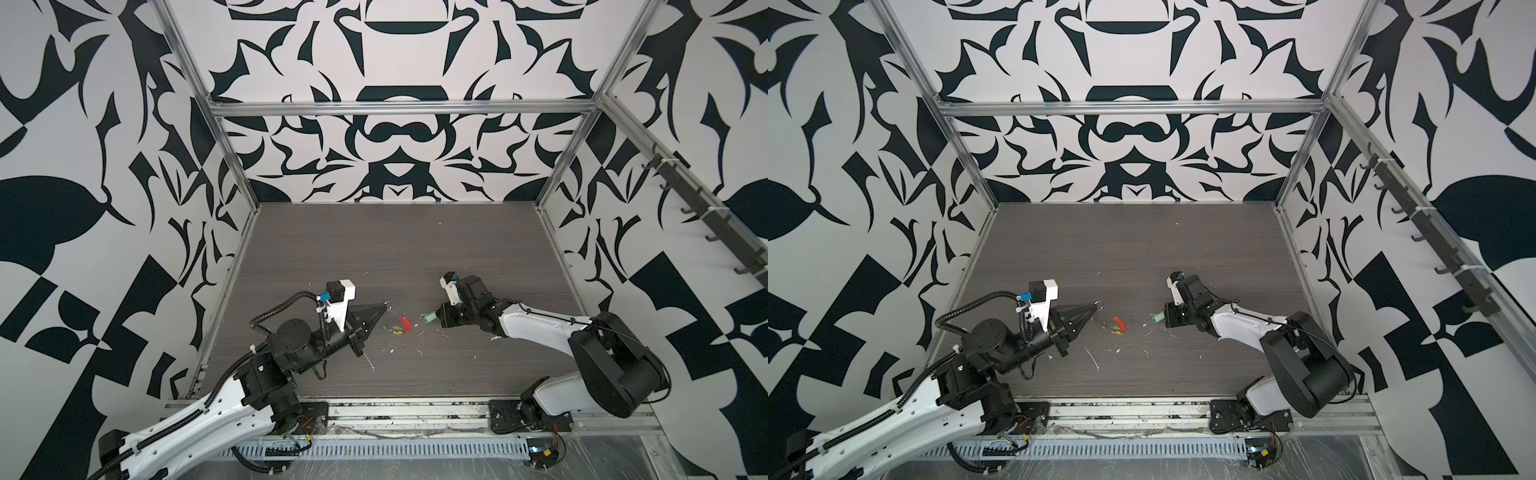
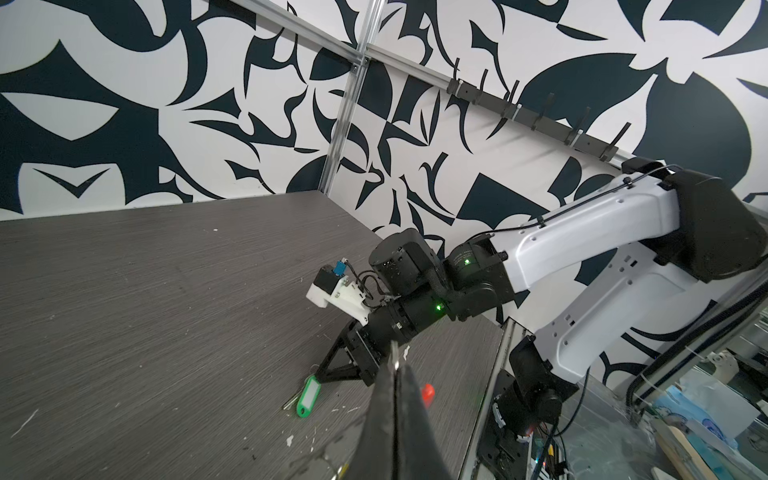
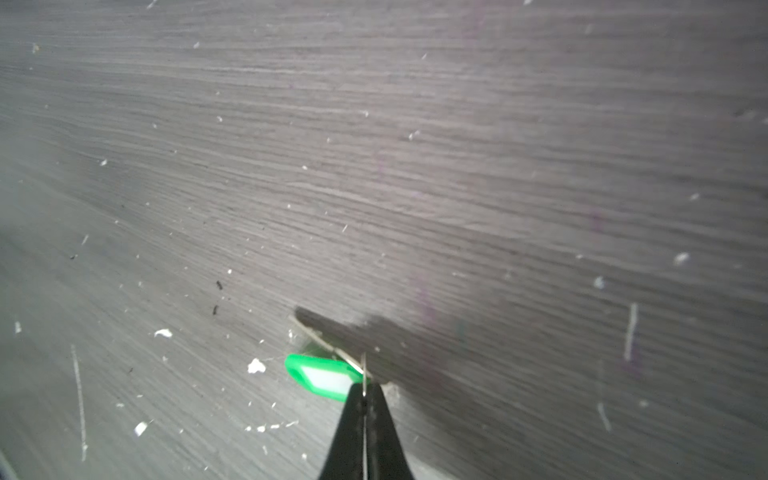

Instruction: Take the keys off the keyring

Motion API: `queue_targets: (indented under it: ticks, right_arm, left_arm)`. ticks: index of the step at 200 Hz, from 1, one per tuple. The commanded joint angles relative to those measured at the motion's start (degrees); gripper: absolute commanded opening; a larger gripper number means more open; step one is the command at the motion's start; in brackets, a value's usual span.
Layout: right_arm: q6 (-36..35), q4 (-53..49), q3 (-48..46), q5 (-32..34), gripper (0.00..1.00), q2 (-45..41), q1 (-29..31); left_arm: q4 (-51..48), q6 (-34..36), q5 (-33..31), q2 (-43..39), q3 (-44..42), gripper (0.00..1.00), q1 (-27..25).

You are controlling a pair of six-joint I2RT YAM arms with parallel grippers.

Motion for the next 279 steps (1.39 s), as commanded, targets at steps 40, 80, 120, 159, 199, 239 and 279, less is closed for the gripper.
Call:
queue_targets:
  ticks: [40, 80, 120, 159, 199, 239, 279]
  right_arm:
    - [-0.1, -0.6, 0.9, 4.9, 0.50, -7.4, -0.5]
    - [-0.8, 3.9, -3.0, -0.8, 0.67, -20.2, -0.5]
    - [1.6, 12.1, -6.4, -14.3, 0.64, -32.2, -0.3]
    - [5.1, 18.8, -7.1, -23.2, 0.66, -33.7, 3.0]
    - [-3.1, 13.0, -3.3, -11.4, 0.70, -32.2, 15.7]
    - [-8.0, 12.9, 0.5, -2.7, 0.70, -28.8, 23.8]
    - [-10.1, 14.6, 2.8, 3.6, 0.70, -24.9, 26.1]
  left_arm:
    - [3.4, -1.3, -1.3, 1.3, -1.0, 0.00, -0.2]
    - [3.3, -2.6, -3.7, 2.5, -0.8, 0.00, -0.1]
    - [1.6, -6.1, -9.2, 4.6, 0.6, 0.00, -0.1]
    - [2.6, -7.2, -12.1, 5.6, 1.4, 0.00, -0.1]
    - [3.5, -8.3, -14.1, 6.4, 2.6, 0.00, -0.1]
    - [3.7, -9.3, -15.3, 7.7, 3.5, 0.00, -0.1]
    - [5.0, -9.7, -14.6, 8.8, 3.9, 0.00, -0.2]
